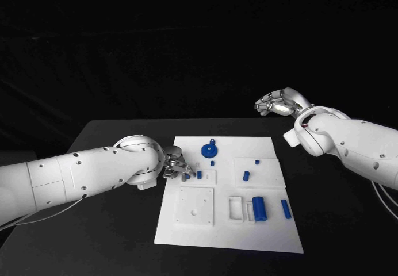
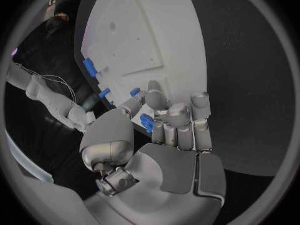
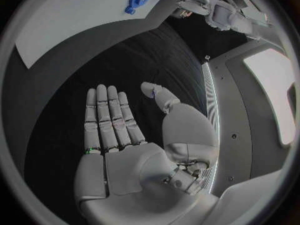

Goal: Assemble the parts on the task board

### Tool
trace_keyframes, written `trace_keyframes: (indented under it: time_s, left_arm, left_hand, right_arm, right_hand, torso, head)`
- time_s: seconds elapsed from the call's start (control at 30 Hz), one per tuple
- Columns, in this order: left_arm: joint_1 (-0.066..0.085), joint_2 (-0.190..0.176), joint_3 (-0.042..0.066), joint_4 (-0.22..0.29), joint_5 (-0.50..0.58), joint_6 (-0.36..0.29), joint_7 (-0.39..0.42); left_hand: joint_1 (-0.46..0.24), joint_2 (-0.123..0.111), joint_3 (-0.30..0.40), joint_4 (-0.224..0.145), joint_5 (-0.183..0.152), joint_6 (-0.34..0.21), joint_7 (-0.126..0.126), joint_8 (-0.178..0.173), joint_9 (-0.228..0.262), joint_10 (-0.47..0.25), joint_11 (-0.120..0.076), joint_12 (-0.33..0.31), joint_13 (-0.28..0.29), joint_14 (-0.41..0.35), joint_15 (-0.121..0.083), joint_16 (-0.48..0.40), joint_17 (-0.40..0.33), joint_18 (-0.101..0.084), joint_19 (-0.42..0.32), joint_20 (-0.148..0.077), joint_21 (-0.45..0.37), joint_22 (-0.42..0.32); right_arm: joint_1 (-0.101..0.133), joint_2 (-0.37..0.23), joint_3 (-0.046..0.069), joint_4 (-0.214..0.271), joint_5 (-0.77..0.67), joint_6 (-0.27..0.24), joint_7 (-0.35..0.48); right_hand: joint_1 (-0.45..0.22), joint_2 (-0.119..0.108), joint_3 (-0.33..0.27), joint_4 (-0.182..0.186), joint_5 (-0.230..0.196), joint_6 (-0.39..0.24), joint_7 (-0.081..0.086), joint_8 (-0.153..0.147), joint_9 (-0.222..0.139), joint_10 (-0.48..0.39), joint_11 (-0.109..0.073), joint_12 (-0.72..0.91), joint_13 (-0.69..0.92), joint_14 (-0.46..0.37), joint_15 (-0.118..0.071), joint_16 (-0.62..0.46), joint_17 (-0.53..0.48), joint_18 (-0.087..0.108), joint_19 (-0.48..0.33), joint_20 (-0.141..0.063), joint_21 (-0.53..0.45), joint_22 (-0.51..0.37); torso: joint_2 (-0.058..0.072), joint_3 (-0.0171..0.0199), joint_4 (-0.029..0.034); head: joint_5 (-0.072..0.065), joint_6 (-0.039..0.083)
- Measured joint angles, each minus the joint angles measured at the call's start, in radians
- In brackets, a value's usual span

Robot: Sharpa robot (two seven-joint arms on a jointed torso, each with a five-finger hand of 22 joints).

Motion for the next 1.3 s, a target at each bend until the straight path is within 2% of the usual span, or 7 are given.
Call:
trace_keyframes:
  time_s: [0.47, 0.67, 0.73, 0.8, 0.87, 1.07, 1.3]
  left_arm:
    - [0.0, 0.0, 0.0, 0.0, 0.001, 0.0, -0.002]
    - [-0.001, -0.001, 0.002, -0.006, 0.002, -0.013, -0.002]
    - [-0.002, -0.001, 0.004, -0.009, 0.002, -0.028, -0.002]
    - [-0.002, -0.001, 0.006, -0.01, 0.004, -0.042, -0.001]
    - [-0.001, -0.003, 0.009, -0.007, 0.011, -0.059, 0.002]
    - [-0.001, -0.007, 0.021, -0.007, 0.028, -0.104, 0.006]
    - [-0.002, -0.012, 0.032, -0.006, 0.06, -0.138, 0.02]
  left_hand:
    - [0.004, -0.054, 0.019, 0.044, 0.0, -0.008, 0.0, 0.006, 0.002, 0.004, 0.004, 0.0, -0.005, 0.0, 0.0, 0.0, -0.002, 0.0, 0.0, 0.0, 0.0, 0.0]
    - [0.008, -0.096, 0.032, 0.083, 0.0, -0.01, 0.0, 0.007, 0.003, 0.004, 0.004, -0.002, -0.009, 0.0, 0.0, -0.005, -0.004, 0.0, 0.002, 0.001, 0.0, 0.0]
    - [0.017, -0.118, 0.043, 0.107, 0.0, -0.028, 0.003, 0.007, 0.002, 0.004, 0.004, -0.009, -0.013, 0.0, 0.0, -0.012, -0.009, 0.0, 0.007, -0.002, 0.0, -0.002]
    - [0.028, -0.158, 0.053, 0.12, 0.0, -0.077, 0.01, -0.017, -0.008, -0.004, 0.018, -0.023, -0.019, -0.005, 0.006, -0.028, -0.016, 0.0, 0.009, -0.002, -0.001, -0.002]
    - [0.041, -0.171, 0.055, 0.122, 0.0, -0.114, 0.025, -0.03, -0.01, -0.011, 0.024, -0.032, -0.025, -0.013, 0.013, -0.041, -0.023, 0.0, 0.009, -0.002, -0.004, -0.002]
    - [0.057, -0.186, 0.047, 0.114, -0.006, -0.206, 0.056, -0.078, -0.031, -0.041, 0.049, -0.06, -0.037, -0.033, 0.032, -0.067, -0.036, 0.0, 0.006, -0.004, -0.01, -0.004]
    - [0.063, -0.192, 0.033, 0.1, -0.006, -0.264, 0.073, -0.097, -0.041, -0.073, 0.07, -0.081, -0.045, -0.052, 0.049, -0.091, -0.049, 0.0, -0.022, 0.007, -0.028, -0.01]
  right_arm:
    - [0.0, -0.001, 0.0, 0.0, 0.0, 0.0, 0.0]
    - [0.0, -0.001, 0.0, 0.001, 0.0, 0.0, 0.0]
    - [0.0, -0.001, 0.0, 0.001, 0.0, 0.0, 0.0]
    - [0.0, -0.001, 0.0, 0.001, 0.0, 0.0, 0.0]
    - [-0.001, -0.001, 0.0, 0.001, 0.0, 0.0, 0.0]
    - [-0.002, -0.001, 0.0, 0.001, 0.0, 0.0, 0.0]
    - [-0.002, -0.001, 0.0, 0.001, 0.0, 0.0, 0.0]
  right_hand:
    - [0.0, 0.0, 0.0, 0.0, 0.004, 0.0, 0.0, 0.0, 0.0, 0.0, 0.0, 0.0, 0.0, 0.0, 0.0, 0.0, 0.0, 0.0, 0.0, 0.0, 0.0, 0.0]
    - [0.0, 0.0, 0.0, 0.0, 0.004, 0.0, 0.0, 0.0, 0.0, 0.0, 0.0, 0.0, 0.0, -0.002, 0.002, 0.0, -0.001, 0.0, 0.0, 0.0, 0.0, 0.0]
    - [0.0, 0.0, 0.0, 0.0, 0.004, 0.0, 0.0, 0.0, 0.0, 0.0, 0.0, 0.0, 0.0, -0.002, 0.002, 0.0, -0.001, 0.0, 0.0, 0.0, 0.0, 0.0]
    - [0.0, 0.0, 0.0, 0.0, 0.004, 0.0, 0.0, 0.0, 0.0, 0.0, 0.0, 0.0, 0.0, -0.002, 0.002, 0.0, -0.001, 0.0, 0.0, 0.0, 0.0, 0.0]
    - [0.0, 0.0, 0.0, 0.0, 0.004, 0.0, 0.0, 0.0, 0.0, 0.0, 0.0, 0.0, 0.0, -0.002, 0.002, 0.0, -0.001, 0.0, 0.0, 0.0, 0.0, 0.0]
    - [0.0, 0.0, 0.0, 0.0, 0.004, 0.0, 0.0, 0.0, 0.0, 0.0, 0.0, 0.0, 0.0, -0.002, 0.002, 0.0, -0.001, 0.0, 0.0, 0.0, 0.0, 0.0]
    - [0.0, 0.0, 0.0, 0.0, 0.004, 0.0, 0.0, 0.0, 0.0, 0.0, 0.0, 0.0, 0.0, -0.002, 0.002, 0.0, -0.001, 0.0, 0.0, 0.0, 0.0, 0.0]
  torso:
    - [0.0, -0.0007, 0.0001]
    - [0.0, -0.0007, 0.0003]
    - [0.0, -0.0008, 0.0001]
    - [0.001, -0.0012, -0.0002]
    - [0.001, -0.0012, -0.0003]
    - [0.001, -0.0012, -0.0006]
    - [0.0, -0.0007, -0.0003]
  head:
    - [-0.001, -0.001]
    - [-0.002, 0.0]
    - [-0.003, 0.001]
    - [-0.004, 0.002]
    - [-0.004, 0.003]
    - [-0.007, 0.005]
    - [-0.008, 0.008]
